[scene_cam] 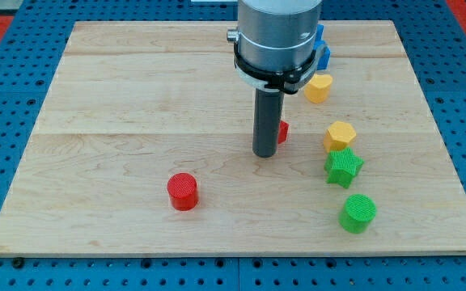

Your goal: Move the red star in between the yellow heart and yellow hexagon

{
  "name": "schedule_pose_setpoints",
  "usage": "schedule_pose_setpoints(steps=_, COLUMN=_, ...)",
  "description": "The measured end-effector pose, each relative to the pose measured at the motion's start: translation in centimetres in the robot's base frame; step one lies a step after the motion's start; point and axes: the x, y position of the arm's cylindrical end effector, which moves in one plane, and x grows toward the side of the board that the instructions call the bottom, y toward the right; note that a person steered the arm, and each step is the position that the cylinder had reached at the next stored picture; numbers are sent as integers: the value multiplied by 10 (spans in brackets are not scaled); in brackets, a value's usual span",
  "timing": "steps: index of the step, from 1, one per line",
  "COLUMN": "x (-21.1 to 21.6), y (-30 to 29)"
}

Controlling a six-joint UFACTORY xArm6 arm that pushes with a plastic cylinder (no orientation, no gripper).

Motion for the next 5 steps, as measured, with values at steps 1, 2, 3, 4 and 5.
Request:
schedule_pose_setpoints(steps=1, x=-8, y=-14)
schedule_pose_setpoints(steps=2, x=-20, y=8)
schedule_pose_setpoints(steps=3, x=-22, y=25)
schedule_pose_setpoints(steps=4, x=-29, y=32)
schedule_pose_setpoints(steps=5, x=-30, y=8)
